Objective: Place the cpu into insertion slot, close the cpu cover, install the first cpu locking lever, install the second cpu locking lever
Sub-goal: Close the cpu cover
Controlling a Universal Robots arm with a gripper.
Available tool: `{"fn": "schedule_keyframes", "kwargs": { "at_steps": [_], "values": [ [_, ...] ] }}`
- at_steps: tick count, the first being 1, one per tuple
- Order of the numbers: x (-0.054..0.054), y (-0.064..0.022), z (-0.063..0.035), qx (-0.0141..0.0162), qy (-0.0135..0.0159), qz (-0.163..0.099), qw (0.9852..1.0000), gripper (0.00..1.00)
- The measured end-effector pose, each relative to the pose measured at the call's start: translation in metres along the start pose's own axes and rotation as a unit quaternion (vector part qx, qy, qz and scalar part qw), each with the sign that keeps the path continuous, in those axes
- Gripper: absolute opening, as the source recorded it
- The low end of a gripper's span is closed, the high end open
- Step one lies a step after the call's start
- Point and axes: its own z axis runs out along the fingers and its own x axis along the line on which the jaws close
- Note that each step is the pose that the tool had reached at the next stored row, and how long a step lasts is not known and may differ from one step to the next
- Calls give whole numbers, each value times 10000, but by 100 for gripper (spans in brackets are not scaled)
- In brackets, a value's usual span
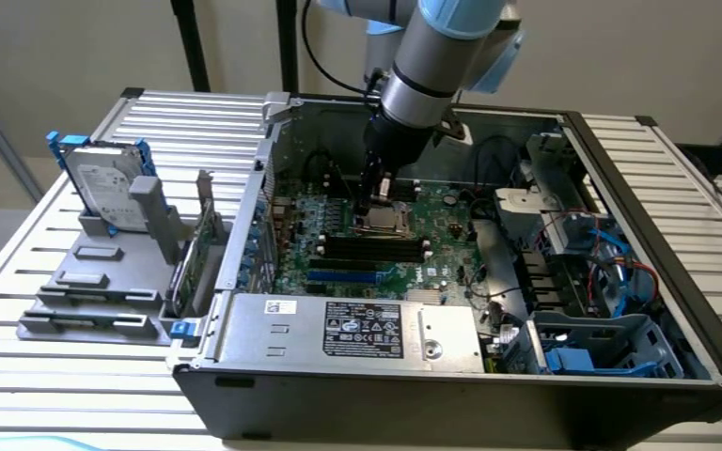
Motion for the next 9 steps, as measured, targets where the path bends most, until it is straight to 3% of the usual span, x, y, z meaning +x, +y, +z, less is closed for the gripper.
{"fn": "schedule_keyframes", "kwargs": {
  "at_steps": [4, 9],
  "values": [
    [-1, 9, 52, 0, 67, -16, 10000, 11],
    [-5, 18, 120, 0, 97, -24, 10000, 11]
  ]
}}
